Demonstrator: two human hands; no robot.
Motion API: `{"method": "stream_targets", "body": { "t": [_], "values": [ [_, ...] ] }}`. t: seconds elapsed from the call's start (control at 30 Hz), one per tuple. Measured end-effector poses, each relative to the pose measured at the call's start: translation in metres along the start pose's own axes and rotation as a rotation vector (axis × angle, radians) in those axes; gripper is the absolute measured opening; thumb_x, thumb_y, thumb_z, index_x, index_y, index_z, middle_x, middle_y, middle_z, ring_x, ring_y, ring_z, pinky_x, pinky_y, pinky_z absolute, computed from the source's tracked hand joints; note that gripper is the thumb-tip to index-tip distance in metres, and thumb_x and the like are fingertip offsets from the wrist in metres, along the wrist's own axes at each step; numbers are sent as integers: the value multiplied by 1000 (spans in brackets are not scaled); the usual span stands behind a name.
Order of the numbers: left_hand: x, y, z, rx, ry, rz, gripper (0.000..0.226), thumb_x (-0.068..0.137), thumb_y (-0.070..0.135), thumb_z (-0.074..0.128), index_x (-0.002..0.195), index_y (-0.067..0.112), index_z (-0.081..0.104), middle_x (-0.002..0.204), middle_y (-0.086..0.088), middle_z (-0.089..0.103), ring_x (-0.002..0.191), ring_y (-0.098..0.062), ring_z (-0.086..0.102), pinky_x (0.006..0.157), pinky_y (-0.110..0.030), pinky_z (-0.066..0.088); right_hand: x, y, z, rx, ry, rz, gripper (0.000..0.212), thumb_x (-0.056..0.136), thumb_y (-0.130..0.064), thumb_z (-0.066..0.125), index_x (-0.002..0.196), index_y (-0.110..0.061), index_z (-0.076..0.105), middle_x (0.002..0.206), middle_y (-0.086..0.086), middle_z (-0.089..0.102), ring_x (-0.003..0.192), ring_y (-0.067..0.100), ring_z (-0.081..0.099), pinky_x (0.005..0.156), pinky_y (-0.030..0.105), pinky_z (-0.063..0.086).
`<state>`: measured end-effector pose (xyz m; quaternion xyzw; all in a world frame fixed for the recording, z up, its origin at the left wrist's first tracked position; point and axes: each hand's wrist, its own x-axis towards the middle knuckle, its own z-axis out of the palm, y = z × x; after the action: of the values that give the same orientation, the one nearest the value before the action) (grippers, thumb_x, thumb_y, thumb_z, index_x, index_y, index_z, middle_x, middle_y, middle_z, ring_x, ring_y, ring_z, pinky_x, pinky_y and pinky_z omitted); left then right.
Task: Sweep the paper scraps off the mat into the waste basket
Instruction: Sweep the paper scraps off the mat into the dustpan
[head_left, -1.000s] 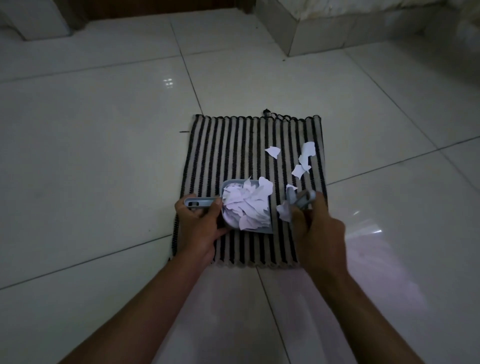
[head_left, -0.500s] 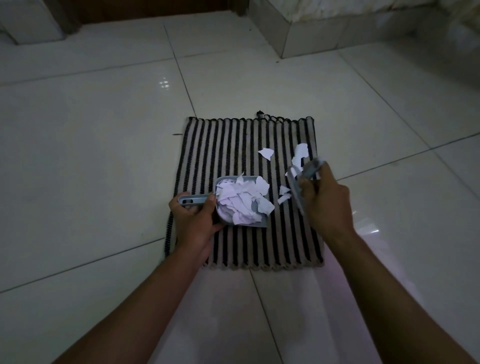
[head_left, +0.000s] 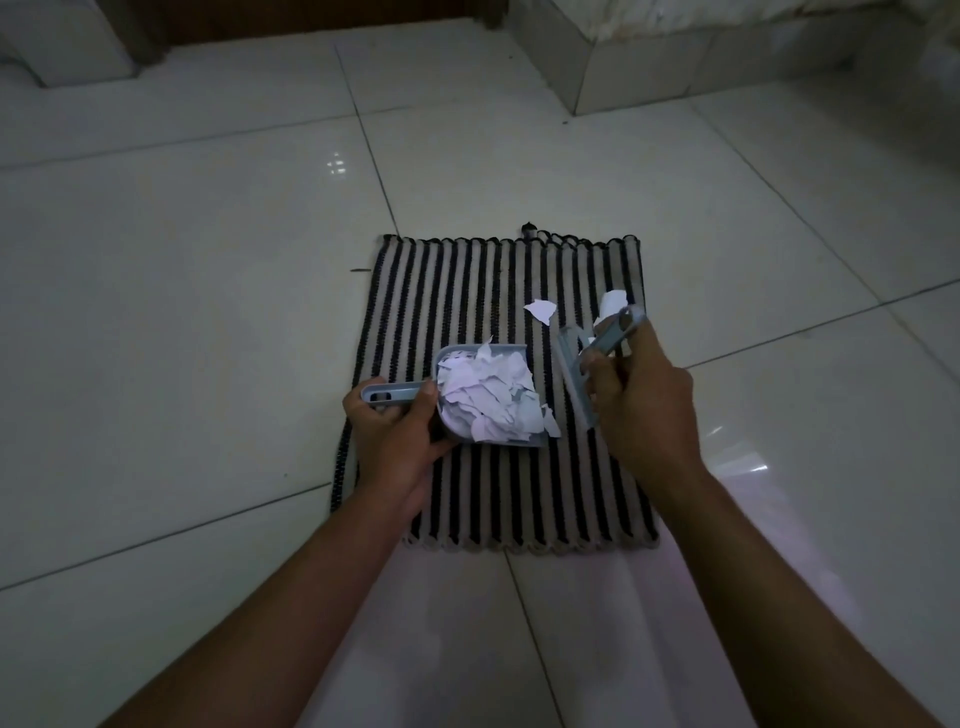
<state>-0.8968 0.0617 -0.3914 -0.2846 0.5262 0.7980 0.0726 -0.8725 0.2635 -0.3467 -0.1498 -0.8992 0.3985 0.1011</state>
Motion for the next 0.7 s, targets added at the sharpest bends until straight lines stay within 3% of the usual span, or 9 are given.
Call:
{"method": "stream_targets", "body": {
  "t": [0.17,0.27,0.33,0.43,0.53,0.6,0.7],
  "values": [
    [3,-4,5,9,27,-10,60,91,4,71,136,17,34,114,-12,64,101,-26,69,64,-40,63,-20,-10,24,-6,0,-79,20,99,-34,50,115,-22,50,72,-2,68,56,5,65,47,31,56],
    [8,-2,3,15,18,-6,60,90,3,71,135,18,35,112,-13,65,96,-24,70,64,-41,63,-11,-15,15,93,43,-12,15,98,-34,52,109,-23,51,70,-2,67,57,11,66,51,37,58],
    [12,3,1,18,10,12,55,90,3,71,131,17,37,111,-13,66,92,-22,71,64,-41,63,8,-15,6,145,53,50,14,98,-32,53,110,-25,51,71,-8,65,60,7,66,52,32,59],
    [20,12,-1,39,-3,52,50,91,2,70,125,20,38,108,-9,66,90,-18,70,62,-39,62,47,-12,0,120,61,25,23,99,-30,51,121,-25,46,85,-17,60,66,-3,60,51,11,49],
    [25,16,-3,86,-20,107,54,91,3,70,129,19,36,108,-7,65,91,-17,69,62,-38,63,88,-11,8,28,0,-97,27,101,-24,48,126,-22,38,101,-2,62,66,8,61,48,12,47],
    [29,17,-3,116,-29,136,57,90,4,71,132,20,35,113,-11,65,97,-21,69,69,-46,63,105,-12,16,-51,-75,-169,29,102,-16,46,129,-18,35,98,5,64,60,8,56,41,12,43],
    [36,19,-2,163,-36,186,55,89,4,72,125,28,38,117,-15,66,105,-29,69,85,-63,56,111,-19,19,-161,-164,-239,40,100,-8,47,136,-13,31,96,10,65,58,7,49,45,12,40]
  ]
}}
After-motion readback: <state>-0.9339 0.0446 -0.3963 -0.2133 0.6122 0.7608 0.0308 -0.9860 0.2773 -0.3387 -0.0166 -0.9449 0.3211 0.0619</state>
